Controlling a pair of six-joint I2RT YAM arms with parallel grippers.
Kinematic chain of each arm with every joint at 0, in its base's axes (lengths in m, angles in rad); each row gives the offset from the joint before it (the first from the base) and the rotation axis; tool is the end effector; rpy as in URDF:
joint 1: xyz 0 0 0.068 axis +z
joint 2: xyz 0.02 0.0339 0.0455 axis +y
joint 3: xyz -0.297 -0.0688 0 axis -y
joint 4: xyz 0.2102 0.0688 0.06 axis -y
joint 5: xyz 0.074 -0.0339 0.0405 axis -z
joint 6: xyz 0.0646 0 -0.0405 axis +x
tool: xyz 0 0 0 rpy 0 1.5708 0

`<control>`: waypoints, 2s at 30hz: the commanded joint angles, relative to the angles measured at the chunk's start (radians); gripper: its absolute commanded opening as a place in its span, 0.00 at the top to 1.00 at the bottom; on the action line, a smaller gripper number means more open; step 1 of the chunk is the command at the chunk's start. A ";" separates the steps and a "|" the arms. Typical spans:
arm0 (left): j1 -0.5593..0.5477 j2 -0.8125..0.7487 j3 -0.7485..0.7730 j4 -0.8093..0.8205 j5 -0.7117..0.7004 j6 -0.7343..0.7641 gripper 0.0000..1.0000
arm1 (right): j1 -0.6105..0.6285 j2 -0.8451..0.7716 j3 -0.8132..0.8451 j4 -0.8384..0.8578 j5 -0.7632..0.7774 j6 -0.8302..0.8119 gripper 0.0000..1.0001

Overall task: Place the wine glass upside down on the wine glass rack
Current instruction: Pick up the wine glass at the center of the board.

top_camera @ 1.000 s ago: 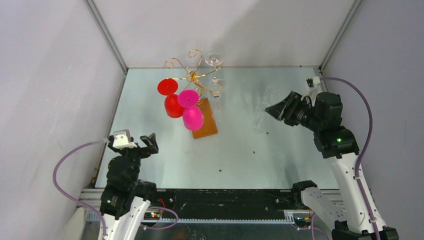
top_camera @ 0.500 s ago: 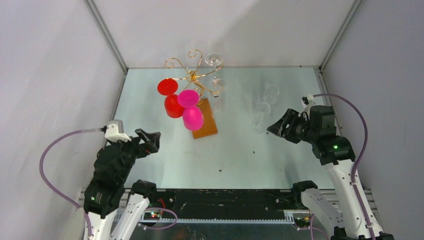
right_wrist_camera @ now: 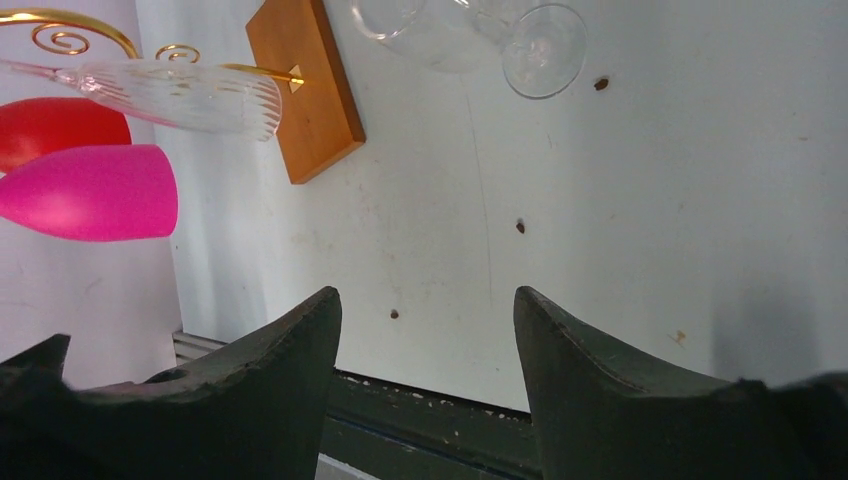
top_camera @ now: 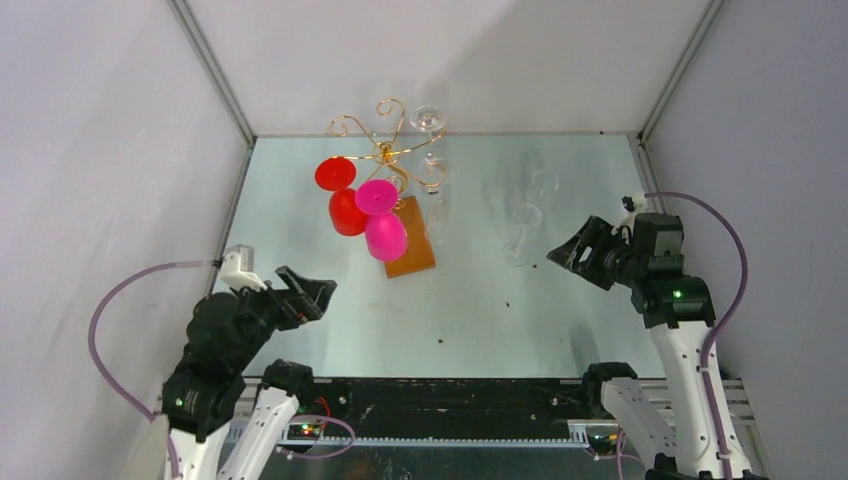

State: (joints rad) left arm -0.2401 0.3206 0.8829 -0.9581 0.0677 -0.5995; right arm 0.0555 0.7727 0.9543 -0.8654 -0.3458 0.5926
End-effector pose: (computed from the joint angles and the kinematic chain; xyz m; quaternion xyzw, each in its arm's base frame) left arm 0.0104 -0.0070 0.3165 -0.1302 0.8218 -0.2515 0.4944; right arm 0.1063 0.0278 0.3327 0.1649 0.8775 0.2819 0.3512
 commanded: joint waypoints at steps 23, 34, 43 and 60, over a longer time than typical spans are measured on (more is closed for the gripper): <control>-0.002 0.068 -0.112 -0.128 0.009 0.096 0.00 | 0.135 0.720 0.627 -0.140 0.320 -0.192 0.40; 0.007 0.044 -0.167 -0.103 0.013 0.120 0.00 | 0.196 0.884 0.770 -0.228 0.413 -0.258 0.52; 0.024 0.026 -0.181 -0.103 0.037 0.128 0.00 | 0.205 0.945 0.773 -0.240 0.393 -0.264 0.62; 0.082 0.020 -0.194 -0.087 0.092 0.154 0.00 | 0.218 1.071 0.837 -0.323 0.370 -0.266 0.74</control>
State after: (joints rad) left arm -0.1783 0.3569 0.6991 -1.0763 0.1364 -0.4713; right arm 0.2646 1.8236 1.7290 -1.1431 0.0147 0.3359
